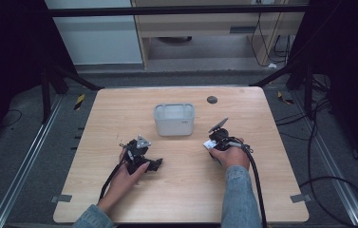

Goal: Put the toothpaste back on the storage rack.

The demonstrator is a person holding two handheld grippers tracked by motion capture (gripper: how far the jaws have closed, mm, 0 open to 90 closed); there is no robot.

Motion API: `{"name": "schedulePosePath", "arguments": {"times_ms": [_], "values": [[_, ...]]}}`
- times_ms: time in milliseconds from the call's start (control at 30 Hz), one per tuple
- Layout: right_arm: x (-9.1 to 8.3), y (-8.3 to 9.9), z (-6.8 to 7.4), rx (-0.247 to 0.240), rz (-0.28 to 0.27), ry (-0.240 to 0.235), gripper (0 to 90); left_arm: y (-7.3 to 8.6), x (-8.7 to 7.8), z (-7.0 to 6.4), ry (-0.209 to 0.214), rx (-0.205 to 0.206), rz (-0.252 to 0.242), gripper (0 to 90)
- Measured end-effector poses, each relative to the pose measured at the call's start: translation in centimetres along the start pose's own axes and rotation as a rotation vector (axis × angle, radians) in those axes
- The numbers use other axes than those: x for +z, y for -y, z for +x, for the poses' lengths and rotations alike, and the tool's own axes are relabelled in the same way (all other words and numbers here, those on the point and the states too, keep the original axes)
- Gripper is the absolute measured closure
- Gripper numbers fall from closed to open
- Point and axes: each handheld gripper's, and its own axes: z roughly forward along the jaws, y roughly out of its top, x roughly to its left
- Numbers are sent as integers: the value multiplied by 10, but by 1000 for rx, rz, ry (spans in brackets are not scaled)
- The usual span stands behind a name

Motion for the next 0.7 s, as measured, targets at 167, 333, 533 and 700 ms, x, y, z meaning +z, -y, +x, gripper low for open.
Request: {"name": "schedulePosePath", "arguments": {"times_ms": [167, 333, 533, 700], "values": [[1, 0, -1, -2, 2, -8, 553, 0, 0, 0, 0, 0, 0, 0], [1, 0, -2, 2, 4, -13, 560, 0, 0, 0, 0, 0, 0, 0], [0, 0, -4, -1, 2, -13, 597, 0, 0, 0, 0, 0, 0, 0], [0, 1, -4, -7, -2, -5, 644, 0, 0, 0, 0, 1, 1, 0]]}}
